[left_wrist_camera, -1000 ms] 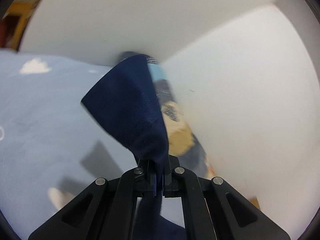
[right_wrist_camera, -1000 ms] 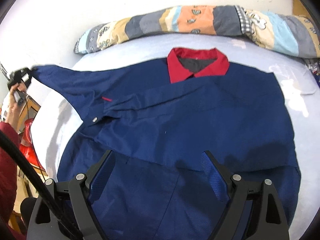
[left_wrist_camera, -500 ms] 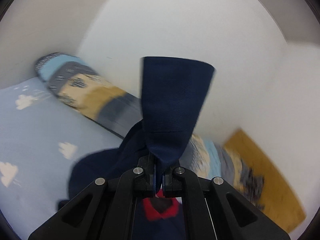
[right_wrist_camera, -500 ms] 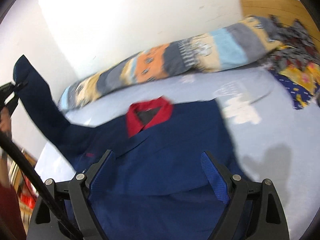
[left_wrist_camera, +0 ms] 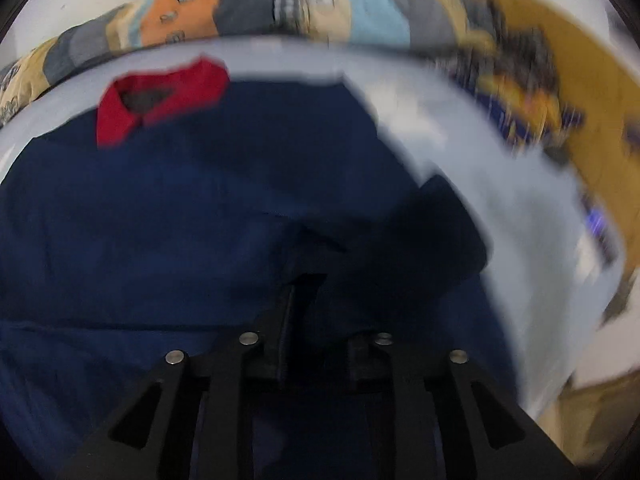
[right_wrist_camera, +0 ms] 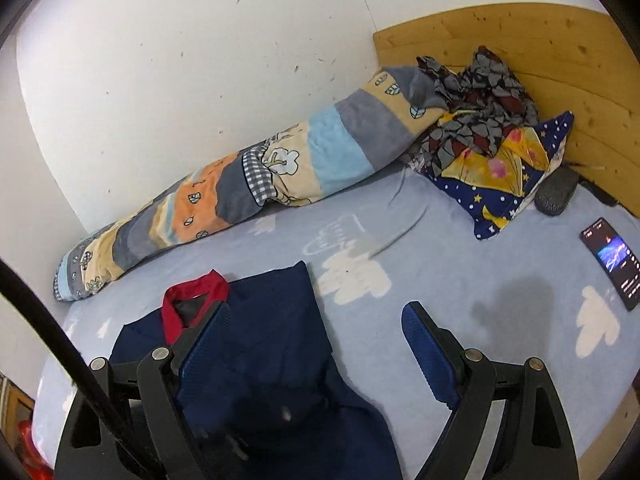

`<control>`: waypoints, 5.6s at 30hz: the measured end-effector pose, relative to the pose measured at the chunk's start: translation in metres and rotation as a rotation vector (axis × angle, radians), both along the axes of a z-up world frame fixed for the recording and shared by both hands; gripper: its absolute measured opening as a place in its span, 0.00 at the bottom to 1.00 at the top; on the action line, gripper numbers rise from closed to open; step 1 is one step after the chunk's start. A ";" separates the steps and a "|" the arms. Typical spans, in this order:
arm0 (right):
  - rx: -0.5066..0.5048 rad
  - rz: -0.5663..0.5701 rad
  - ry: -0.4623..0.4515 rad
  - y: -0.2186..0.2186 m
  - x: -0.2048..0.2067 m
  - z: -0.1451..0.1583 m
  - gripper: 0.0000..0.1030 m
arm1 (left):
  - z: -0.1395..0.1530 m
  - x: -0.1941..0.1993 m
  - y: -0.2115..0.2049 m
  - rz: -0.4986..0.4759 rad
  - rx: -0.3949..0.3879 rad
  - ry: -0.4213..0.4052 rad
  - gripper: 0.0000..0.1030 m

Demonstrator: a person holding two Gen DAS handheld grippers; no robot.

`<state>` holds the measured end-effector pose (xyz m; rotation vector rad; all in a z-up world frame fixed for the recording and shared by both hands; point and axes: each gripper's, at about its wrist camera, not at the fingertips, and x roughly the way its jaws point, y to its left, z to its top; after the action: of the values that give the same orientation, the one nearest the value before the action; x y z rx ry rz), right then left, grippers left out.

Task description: Fold large clothes

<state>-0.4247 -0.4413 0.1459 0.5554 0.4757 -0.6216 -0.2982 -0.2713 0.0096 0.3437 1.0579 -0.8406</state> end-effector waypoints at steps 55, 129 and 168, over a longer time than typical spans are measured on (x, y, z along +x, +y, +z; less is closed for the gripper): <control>-0.076 0.333 0.414 0.093 0.111 -0.103 0.91 | 0.047 0.137 0.177 0.289 0.091 -0.330 0.84; 0.041 0.557 0.569 0.154 0.135 -0.174 0.92 | -0.002 0.086 0.179 0.071 0.286 -0.354 0.91; 0.027 0.414 0.421 0.177 0.041 -0.133 0.92 | 0.020 0.000 0.205 0.090 0.161 -0.362 0.91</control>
<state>-0.3835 -0.2643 0.0127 0.3334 0.9693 -0.3307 -0.2981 -0.0662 0.0296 0.5575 0.7968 -0.5865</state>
